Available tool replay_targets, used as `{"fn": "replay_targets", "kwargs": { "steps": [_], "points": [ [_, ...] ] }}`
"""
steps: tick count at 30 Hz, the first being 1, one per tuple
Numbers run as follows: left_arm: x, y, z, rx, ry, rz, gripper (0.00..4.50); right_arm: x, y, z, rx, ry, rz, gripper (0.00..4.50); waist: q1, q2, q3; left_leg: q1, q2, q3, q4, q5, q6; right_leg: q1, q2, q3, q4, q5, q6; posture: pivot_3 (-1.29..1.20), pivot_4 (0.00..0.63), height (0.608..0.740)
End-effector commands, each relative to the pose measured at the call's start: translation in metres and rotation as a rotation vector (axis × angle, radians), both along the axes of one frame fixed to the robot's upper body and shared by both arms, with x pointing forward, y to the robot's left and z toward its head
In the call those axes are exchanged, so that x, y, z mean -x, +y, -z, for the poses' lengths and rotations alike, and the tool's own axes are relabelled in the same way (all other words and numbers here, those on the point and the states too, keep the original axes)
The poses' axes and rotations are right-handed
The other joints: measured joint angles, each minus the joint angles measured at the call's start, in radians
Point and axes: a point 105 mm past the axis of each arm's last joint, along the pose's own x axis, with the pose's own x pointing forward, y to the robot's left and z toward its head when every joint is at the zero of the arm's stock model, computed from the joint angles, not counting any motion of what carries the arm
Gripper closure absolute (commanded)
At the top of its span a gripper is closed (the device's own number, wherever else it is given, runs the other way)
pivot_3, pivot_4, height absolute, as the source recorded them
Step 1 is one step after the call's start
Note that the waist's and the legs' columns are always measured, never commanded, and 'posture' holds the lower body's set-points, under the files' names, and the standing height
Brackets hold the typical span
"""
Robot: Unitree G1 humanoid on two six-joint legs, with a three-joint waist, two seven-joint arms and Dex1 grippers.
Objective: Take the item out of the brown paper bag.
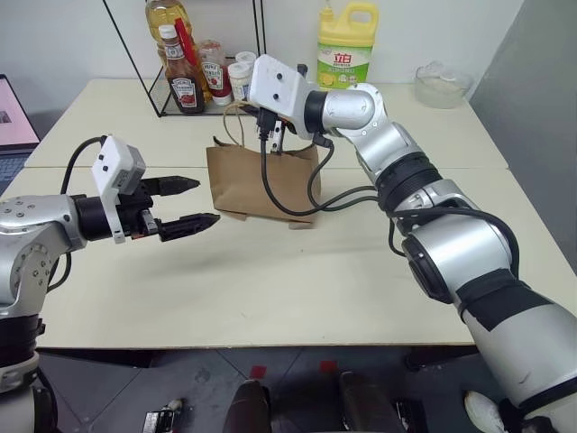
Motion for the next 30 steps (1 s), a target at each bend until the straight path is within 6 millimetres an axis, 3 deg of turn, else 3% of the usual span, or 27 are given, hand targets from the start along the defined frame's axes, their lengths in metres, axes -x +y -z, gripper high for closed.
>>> {"fn": "replay_targets", "kwargs": {
  "steps": [1, 15, 18, 21, 26, 30],
  "points": [
    [0.001, -0.003, -0.012, -0.009, -0.058, 0.015, 0.0, 0.006, 0.003, -0.019, -0.016, -0.076, -0.023, 4.44, 0.0, 0.0, 0.0, 0.0, 0.0, 0.0, 0.0, 0.0, 0.0, 0.0, 0.0, 0.0, 0.0, 0.0, 0.0, 0.0, 0.15, 0.74],
    [-0.001, -0.006, -0.013, -0.009, -0.062, 0.02, 0.0, 0.005, -0.002, -0.011, 0.02, -0.124, -0.03, 4.44, 0.0, 0.0, 0.0, 0.0, 0.0, 0.0, 0.0, 0.0, 0.0, 0.0, 0.0, 0.0, 0.0, 0.0, 0.0, 0.0, 0.15, 0.74],
    [-0.001, -0.006, -0.013, -0.009, -0.061, 0.023, 0.0, 0.003, -0.003, -0.01, 0.013, -0.1, -0.021, 3.83, 0.0, 0.0, 0.0, 0.0, 0.0, 0.0, 0.0, 0.0, 0.0, 0.0, 0.0, 0.0, 0.0, 0.0, 0.0, 0.0, 0.15, 0.74],
    [-0.001, -0.007, -0.012, -0.007, -0.059, 0.025, 0.0, 0.002, -0.005, -0.005, 0.044, -0.074, -0.02, 2.83, 0.0, 0.0, 0.0, 0.0, 0.0, 0.0, 0.0, 0.0, -0.001, 0.0, 0.0, -0.001, 0.0, 0.0, 0.0, 0.0, 0.15, 0.74],
    [-0.002, -0.008, -0.012, -0.002, -0.059, 0.028, 0.0, 0.003, -0.016, -0.001, 0.057, 0.012, -0.034, 2.83, 0.001, 0.0, 0.0, 0.0, 0.0, -0.001, 0.0, 0.001, -0.001, 0.0, 0.0, -0.001, 0.0, 0.0, 0.0, 0.0, 0.15, 0.74],
    [-0.004, -0.01, -0.01, 0.002, -0.057, 0.031, 0.0, 0.009, -0.046, 0.007, 0.076, 0.144, -0.039, 2.83, 0.006, 0.0, 0.0, 0.0, -0.001, -0.002, 0.001, 0.001, -0.001, 0.002, -0.001, -0.002, 0.0, 0.0, 0.0, 0.0, 0.15, 0.74]
  ]
}}
